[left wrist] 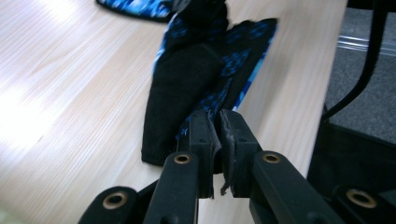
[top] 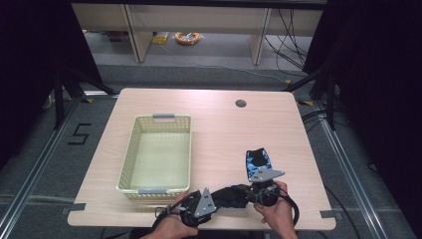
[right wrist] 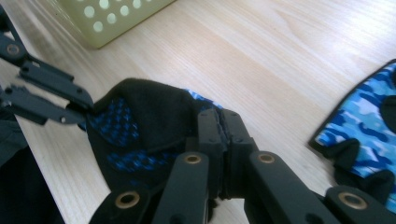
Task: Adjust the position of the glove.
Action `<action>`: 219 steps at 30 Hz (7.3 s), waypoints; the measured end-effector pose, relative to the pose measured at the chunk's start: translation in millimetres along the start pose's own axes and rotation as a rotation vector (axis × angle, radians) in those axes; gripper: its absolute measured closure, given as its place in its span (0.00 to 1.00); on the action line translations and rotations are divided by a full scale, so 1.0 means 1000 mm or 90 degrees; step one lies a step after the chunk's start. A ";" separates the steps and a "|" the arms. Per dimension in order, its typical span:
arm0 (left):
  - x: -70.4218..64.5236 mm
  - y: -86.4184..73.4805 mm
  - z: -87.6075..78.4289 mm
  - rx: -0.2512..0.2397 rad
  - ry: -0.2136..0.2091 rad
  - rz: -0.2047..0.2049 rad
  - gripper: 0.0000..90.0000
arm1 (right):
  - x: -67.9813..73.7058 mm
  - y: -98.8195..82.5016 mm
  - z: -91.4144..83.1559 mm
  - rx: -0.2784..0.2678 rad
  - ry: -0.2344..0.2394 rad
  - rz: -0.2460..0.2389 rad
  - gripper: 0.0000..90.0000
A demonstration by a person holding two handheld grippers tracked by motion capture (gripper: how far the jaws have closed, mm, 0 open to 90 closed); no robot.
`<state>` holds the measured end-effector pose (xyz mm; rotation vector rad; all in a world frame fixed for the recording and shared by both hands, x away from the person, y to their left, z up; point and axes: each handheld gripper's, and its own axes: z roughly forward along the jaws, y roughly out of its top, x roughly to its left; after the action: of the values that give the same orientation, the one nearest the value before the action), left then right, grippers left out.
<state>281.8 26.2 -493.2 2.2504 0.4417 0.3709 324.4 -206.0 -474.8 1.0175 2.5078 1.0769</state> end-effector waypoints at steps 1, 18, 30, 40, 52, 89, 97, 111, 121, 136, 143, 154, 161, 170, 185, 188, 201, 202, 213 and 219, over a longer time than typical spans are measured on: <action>-0.003 0.003 0.003 -0.008 -0.009 -0.005 0.92 | 0.000 -0.001 -0.003 0.004 0.000 0.009 0.99; -0.006 -0.003 0.021 0.010 -0.026 -0.011 0.85 | -0.014 -0.030 0.004 0.060 -0.024 0.043 0.98; -0.011 -0.003 0.016 0.013 -0.039 -0.015 0.55 | -0.016 -0.026 0.006 0.051 -0.032 0.047 0.71; -0.007 -0.008 -0.025 -0.029 -0.041 -0.026 0.40 | -0.034 -0.020 -0.018 -0.004 -0.086 0.085 0.62; 0.013 -0.051 -0.063 0.007 -0.031 -0.102 0.35 | -0.083 -0.010 -0.018 -0.015 -0.179 0.161 0.61; 0.017 -0.090 -0.083 0.023 0.018 -0.149 0.30 | -0.124 0.009 0.023 0.056 -0.209 0.206 0.65; 0.016 -0.090 -0.083 0.023 0.015 -0.139 0.30 | -0.126 0.006 0.029 0.059 -0.198 0.189 0.84; 0.019 -0.091 -0.085 0.023 0.012 -0.161 0.31 | -0.122 0.016 0.016 0.033 -0.177 0.108 0.98; 0.018 -0.090 -0.085 0.024 0.014 -0.155 0.31 | -0.093 0.045 -0.026 -0.025 -0.093 -0.006 0.98; 0.017 -0.089 -0.082 0.021 0.010 -0.158 0.31 | -0.048 0.049 -0.034 -0.023 0.110 -0.129 0.98; 0.019 -0.086 -0.079 0.023 0.004 -0.153 0.31 | -0.032 0.043 -0.025 0.000 0.166 -0.202 0.98; 0.020 -0.086 -0.075 0.023 -0.001 -0.144 0.32 | -0.020 0.038 -0.012 0.033 0.238 -0.253 0.98; 0.018 -0.086 -0.074 0.026 -0.006 -0.142 0.32 | -0.018 0.040 -0.002 0.059 0.252 -0.274 0.98; 0.015 -0.083 -0.070 0.032 -0.013 -0.143 0.33 | -0.020 0.041 0.016 0.105 0.251 -0.291 0.97; 0.007 -0.061 -0.055 0.023 -0.031 -0.108 0.33 | -0.018 0.026 0.031 0.123 0.191 -0.278 0.80; 0.008 -0.058 -0.055 0.019 -0.027 -0.105 0.34 | -0.020 0.027 0.019 0.102 0.148 -0.202 0.76; 0.002 -0.030 -0.045 -0.022 -0.055 -0.089 0.39 | 0.009 -0.028 -0.054 0.016 -0.009 -0.027 0.78; 0.001 -0.027 -0.044 -0.022 -0.053 -0.088 0.39 | 0.012 -0.033 -0.053 0.015 -0.011 -0.018 0.78; 0.008 -0.005 -0.016 0.001 -0.047 -0.057 0.45 | 0.013 -0.044 -0.040 0.022 -0.001 -0.005 0.78; 0.008 0.003 0.004 0.021 -0.048 -0.057 0.45 | 0.011 -0.044 -0.035 0.031 -0.003 0.004 0.78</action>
<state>290.8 25.5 -492.7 2.2592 0.5096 0.2329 278.5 -239.4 -481.1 1.0394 2.5400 1.0187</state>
